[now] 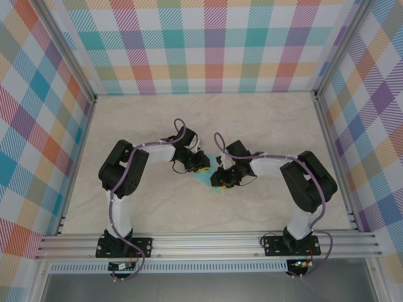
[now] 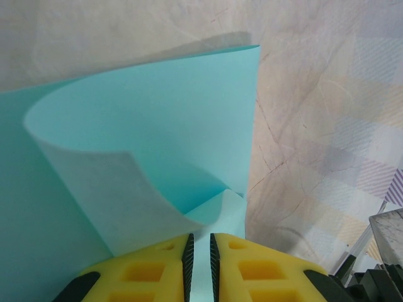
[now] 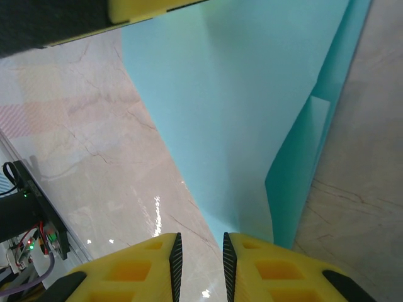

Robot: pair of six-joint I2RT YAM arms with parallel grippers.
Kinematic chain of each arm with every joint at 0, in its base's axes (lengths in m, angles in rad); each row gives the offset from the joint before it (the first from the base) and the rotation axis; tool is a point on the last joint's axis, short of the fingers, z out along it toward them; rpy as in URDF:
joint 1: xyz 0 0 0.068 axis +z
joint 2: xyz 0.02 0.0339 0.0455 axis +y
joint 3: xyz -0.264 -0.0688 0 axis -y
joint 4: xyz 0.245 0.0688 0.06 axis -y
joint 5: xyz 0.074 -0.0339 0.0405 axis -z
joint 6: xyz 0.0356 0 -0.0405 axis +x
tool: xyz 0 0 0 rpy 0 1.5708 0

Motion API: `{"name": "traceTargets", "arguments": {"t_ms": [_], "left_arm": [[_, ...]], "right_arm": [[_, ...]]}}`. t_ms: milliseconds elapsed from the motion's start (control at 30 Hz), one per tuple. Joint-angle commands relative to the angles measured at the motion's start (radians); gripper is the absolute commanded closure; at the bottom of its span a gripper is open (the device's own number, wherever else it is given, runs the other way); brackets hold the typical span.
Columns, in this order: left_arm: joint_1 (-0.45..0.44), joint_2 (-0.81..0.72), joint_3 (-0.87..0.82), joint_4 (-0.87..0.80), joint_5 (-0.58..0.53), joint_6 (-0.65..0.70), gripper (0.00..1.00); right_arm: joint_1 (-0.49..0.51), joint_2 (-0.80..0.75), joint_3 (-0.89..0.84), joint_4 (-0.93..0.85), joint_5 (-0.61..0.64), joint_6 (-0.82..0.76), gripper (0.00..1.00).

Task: Fold a paper plane with a square sheet of paper (fold left side to right side)
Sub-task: Fourth fold the wing at the center of the table.

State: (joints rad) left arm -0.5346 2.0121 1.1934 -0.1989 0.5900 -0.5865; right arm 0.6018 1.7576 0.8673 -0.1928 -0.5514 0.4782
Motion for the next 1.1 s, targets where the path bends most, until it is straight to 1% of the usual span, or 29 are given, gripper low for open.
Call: {"name": "traceTargets", "arguments": {"t_ms": [0, 167, 367, 533, 667, 833, 867, 967, 1067], "left_arm": [[-0.004, 0.018, -0.032, -0.102, -0.061, -0.003, 0.82], [-0.003, 0.015, -0.032, -0.103, -0.061, -0.001, 0.82], [-0.004, 0.015, -0.034, -0.100, -0.059, -0.003, 0.82], [-0.003, 0.014, -0.035, -0.100, -0.061, -0.003, 0.82], [-0.003, 0.015, -0.034, -0.099, -0.061, -0.002, 0.82], [-0.004, 0.015, -0.034, -0.099, -0.060, -0.003, 0.82], [-0.004, 0.014, -0.034, -0.099, -0.060, -0.003, 0.82], [-0.003, 0.014, -0.034, -0.098, -0.059, -0.003, 0.82], [-0.004, 0.013, -0.035, -0.098, -0.058, -0.004, 0.82]], "right_arm": [[0.016, 0.029, 0.002, -0.040, 0.012, -0.023, 0.74], [0.025, 0.039, 0.001, -0.040, 0.013, -0.024, 0.74], [0.024, 0.035, -0.009, -0.058, 0.044, -0.025, 0.74], [0.026, -0.005, -0.008, -0.051, 0.040, -0.023, 0.74], [0.027, -0.048, 0.014, -0.101, 0.065, -0.037, 0.73], [0.032, -0.114, 0.018, -0.136, 0.114, -0.047, 0.70], [0.032, -0.120, 0.017, -0.141, 0.128, -0.047, 0.68], [0.032, -0.128, 0.018, -0.147, 0.165, -0.040, 0.62], [0.032, -0.120, 0.025, -0.151, 0.183, -0.031, 0.61]]}}
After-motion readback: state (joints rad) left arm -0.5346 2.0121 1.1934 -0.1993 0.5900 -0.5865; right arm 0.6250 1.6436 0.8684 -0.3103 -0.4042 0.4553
